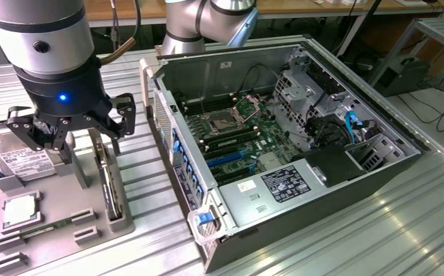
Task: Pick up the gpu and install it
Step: 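Pick up the gpu and move the gpu toward the slot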
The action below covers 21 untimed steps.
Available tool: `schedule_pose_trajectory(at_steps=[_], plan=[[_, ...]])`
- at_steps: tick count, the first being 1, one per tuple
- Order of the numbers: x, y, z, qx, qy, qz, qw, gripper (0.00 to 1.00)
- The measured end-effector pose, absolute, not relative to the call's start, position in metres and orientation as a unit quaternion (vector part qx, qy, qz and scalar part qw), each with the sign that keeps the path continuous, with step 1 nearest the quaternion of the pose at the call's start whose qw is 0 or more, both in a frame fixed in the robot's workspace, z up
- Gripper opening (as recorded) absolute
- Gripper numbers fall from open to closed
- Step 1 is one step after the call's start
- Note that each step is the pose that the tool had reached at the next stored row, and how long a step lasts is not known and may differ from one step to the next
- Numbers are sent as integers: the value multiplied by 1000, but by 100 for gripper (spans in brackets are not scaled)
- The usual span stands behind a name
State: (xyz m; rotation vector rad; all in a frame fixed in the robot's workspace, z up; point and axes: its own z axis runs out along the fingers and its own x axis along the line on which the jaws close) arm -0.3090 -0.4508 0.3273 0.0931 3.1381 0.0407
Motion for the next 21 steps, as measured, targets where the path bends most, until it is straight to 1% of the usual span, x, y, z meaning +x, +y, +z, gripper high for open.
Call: schedule_pose_trajectory(at_steps=[16, 21], plan=[[-308, -453, 324, 28, 1000, 13, 1, 72], [-308, -454, 323, -3, 1000, 13, 1, 72]])
